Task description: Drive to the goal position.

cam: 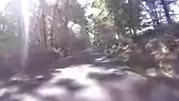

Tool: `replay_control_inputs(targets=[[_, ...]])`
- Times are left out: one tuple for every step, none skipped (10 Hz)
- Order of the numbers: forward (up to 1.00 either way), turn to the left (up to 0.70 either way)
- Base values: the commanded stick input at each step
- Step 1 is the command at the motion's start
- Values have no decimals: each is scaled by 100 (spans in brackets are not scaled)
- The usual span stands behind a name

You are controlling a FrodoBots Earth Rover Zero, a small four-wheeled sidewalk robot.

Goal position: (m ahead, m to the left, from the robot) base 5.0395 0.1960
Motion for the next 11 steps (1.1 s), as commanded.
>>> replay_control_inputs(targets=[[45,0],[45,0],[45,0],[45,-11],[45,-27],[45,-18],[45,-3],[45,0],[45,0],[45,0],[45,0]])
